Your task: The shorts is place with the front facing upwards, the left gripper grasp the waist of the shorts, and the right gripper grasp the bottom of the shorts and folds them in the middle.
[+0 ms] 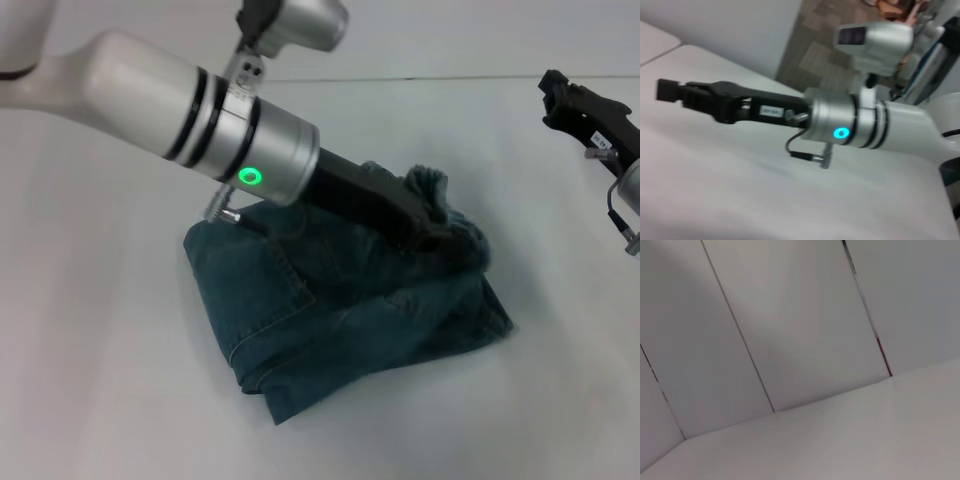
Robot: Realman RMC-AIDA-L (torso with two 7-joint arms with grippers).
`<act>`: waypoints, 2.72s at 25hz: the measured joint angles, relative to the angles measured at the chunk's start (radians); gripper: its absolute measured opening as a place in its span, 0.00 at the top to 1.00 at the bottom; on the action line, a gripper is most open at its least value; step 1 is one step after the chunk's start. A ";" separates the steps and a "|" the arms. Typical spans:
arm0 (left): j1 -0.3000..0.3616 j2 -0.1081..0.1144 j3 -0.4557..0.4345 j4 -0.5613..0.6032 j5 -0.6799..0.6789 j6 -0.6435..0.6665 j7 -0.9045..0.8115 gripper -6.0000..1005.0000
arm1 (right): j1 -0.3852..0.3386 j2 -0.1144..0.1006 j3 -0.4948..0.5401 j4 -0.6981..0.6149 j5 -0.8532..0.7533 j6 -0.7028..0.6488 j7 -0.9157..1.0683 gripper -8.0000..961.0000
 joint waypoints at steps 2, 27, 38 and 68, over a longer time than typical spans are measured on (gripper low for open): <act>-0.002 -0.003 0.028 -0.008 -0.003 -0.022 -0.003 0.84 | -0.004 0.001 0.000 0.004 0.000 0.000 0.000 0.99; 0.267 0.003 -0.058 0.146 -0.223 0.013 0.052 0.12 | -0.043 -0.068 -0.251 -0.044 -0.018 -0.314 0.279 0.99; 0.479 0.038 -0.436 0.111 -0.322 0.235 0.218 0.07 | -0.023 -0.101 -0.636 -0.427 -0.017 -0.789 0.733 0.74; 0.581 0.073 -0.517 0.190 -0.026 0.452 0.262 0.07 | -0.114 -0.161 -1.162 -0.646 -0.048 -0.912 0.821 0.19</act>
